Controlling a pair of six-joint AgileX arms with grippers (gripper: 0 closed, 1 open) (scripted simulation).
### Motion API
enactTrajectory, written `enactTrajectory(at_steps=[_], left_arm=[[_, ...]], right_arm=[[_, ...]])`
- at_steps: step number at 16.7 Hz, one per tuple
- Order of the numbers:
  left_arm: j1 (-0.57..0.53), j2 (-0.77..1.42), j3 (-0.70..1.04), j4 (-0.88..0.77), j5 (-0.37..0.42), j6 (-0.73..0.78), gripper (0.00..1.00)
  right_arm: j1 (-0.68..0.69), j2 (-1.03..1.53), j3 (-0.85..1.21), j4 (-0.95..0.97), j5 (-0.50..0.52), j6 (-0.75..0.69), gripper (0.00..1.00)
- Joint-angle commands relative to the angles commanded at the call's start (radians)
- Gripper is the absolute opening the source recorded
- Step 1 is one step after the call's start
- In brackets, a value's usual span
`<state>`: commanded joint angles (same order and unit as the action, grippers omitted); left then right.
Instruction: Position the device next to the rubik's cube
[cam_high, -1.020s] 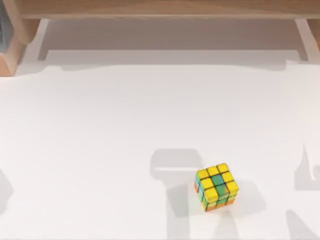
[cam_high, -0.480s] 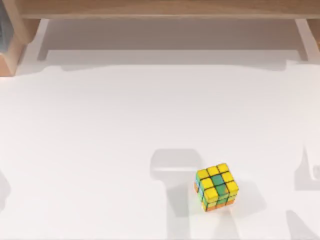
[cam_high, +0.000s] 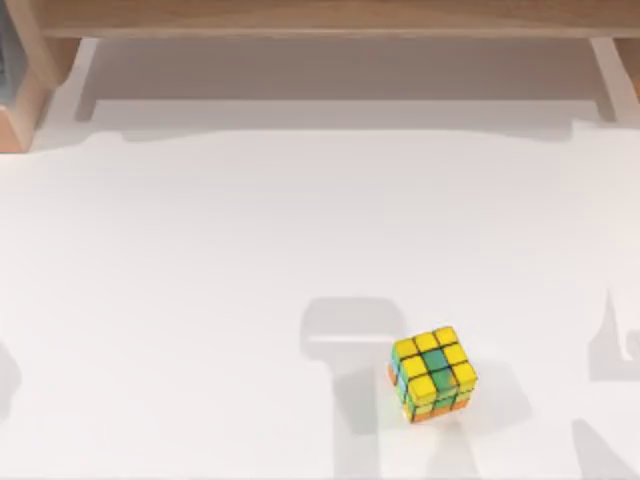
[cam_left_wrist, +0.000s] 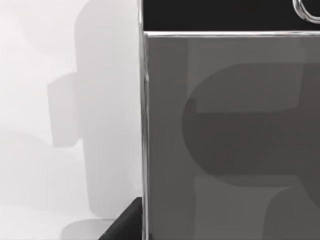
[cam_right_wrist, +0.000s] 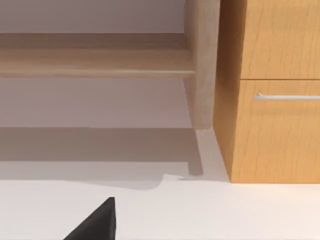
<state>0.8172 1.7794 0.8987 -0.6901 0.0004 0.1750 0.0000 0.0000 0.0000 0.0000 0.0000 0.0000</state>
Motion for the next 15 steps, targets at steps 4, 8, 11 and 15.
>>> enactTrajectory(at_steps=[4,8,11,15], left_arm=[[0.0,0.0,0.0,0.0,0.0,0.0,0.0],[0.0,0.0,0.0,0.0,0.0,0.0,0.0],[-0.001,-0.016,0.007,-0.009,0.002,0.0,0.0],[-0.001,-0.037,0.026,-0.05,0.002,0.0,0.0]], right_arm=[[0.0,0.0,0.0,0.0,0.0,0.0,1.0],[0.0,0.0,0.0,0.0,0.0,0.0,1.0],[0.0,0.0,0.0,0.0,0.0,0.0,1.0],[0.0,0.0,0.0,0.0,0.0,0.0,1.0]])
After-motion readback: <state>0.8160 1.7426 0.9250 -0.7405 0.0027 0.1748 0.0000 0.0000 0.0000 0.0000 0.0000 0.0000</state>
